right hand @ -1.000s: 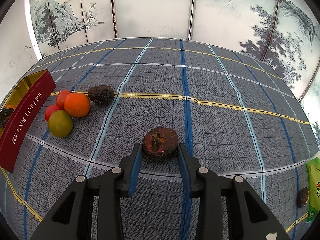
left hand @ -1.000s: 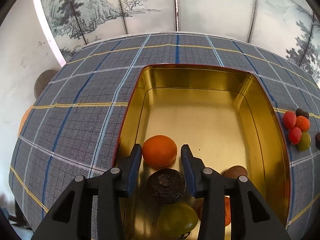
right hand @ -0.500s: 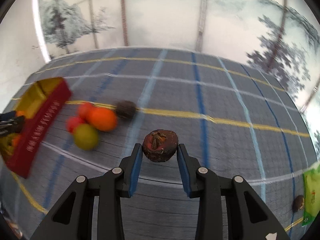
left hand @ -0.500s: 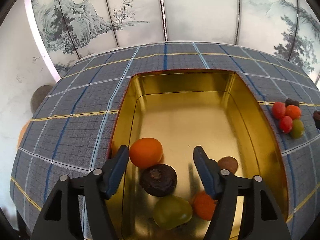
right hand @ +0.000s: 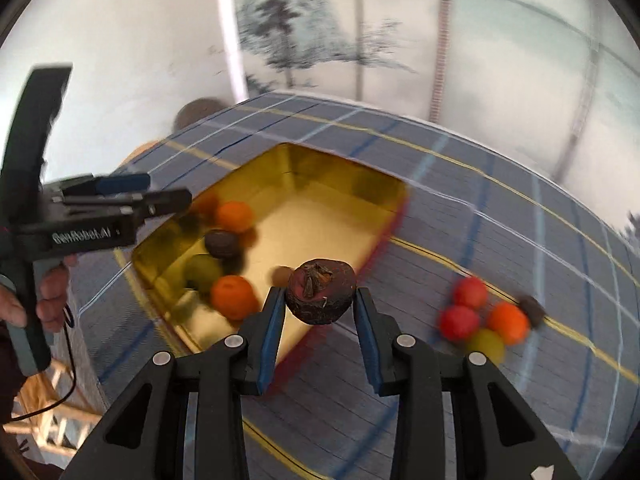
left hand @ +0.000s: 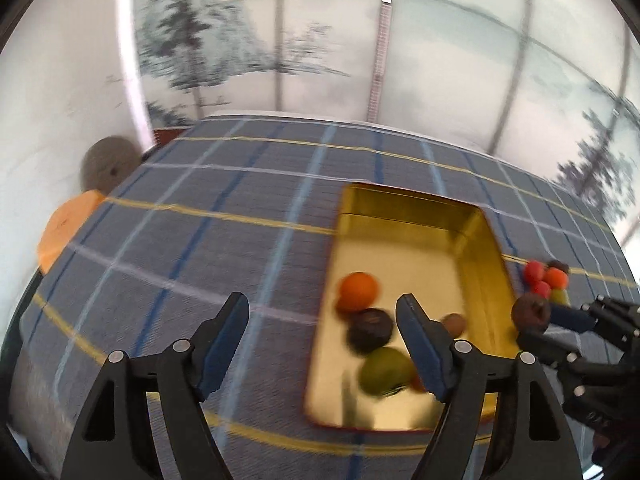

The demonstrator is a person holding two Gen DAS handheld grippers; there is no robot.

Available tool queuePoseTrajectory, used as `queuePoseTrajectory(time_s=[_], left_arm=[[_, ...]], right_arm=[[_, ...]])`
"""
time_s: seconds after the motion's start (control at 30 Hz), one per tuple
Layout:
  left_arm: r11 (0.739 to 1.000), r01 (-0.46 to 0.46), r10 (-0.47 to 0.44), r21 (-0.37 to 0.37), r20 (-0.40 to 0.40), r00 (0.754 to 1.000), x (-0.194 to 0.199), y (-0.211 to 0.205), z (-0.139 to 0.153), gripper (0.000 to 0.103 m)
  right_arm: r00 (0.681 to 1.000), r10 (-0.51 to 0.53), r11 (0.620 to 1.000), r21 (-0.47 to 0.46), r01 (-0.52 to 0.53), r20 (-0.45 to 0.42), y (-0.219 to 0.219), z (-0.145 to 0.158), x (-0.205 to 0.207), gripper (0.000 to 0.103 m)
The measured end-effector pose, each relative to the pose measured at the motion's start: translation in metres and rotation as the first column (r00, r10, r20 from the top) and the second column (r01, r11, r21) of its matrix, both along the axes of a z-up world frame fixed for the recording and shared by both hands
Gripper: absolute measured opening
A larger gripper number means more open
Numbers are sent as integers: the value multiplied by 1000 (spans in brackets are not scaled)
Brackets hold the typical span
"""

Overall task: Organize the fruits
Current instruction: 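Carry the dark brown mangosteen over the tin and open the right tool, then grasp a green-yellow fruit with the right tool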

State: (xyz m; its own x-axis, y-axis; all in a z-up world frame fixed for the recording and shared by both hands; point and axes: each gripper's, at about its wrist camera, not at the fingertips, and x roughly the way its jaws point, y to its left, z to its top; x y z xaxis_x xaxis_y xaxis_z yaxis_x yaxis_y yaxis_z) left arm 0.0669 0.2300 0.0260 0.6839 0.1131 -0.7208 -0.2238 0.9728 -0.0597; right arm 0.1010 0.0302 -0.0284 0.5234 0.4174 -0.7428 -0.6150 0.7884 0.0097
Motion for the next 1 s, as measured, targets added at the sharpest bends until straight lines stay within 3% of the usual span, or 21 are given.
queuePoseTrajectory(time_s=[0.27, 0.67, 0.83, 1.0], left_arm=[[996, -94, 94, -5, -34, 995, -29, 35, -12, 76], [997, -71, 70, -18, -56, 996, -28, 20, -19, 76], [999, -34, 32, -25, -48, 998, -24, 2, -15, 76], [999, 19, -20, -31, -43, 999, -17, -20, -13, 76]], right_arm=[[998, 43, 996, -75, -46, -39, 42, -22, 3, 33], [999, 23, 997, -66, -26, -40, 48, -28, 6, 34], [999, -33, 999, 20, 34, -13, 20, -9, 2, 39], [987, -160, 987, 7, 160, 2, -34, -7, 7, 41]])
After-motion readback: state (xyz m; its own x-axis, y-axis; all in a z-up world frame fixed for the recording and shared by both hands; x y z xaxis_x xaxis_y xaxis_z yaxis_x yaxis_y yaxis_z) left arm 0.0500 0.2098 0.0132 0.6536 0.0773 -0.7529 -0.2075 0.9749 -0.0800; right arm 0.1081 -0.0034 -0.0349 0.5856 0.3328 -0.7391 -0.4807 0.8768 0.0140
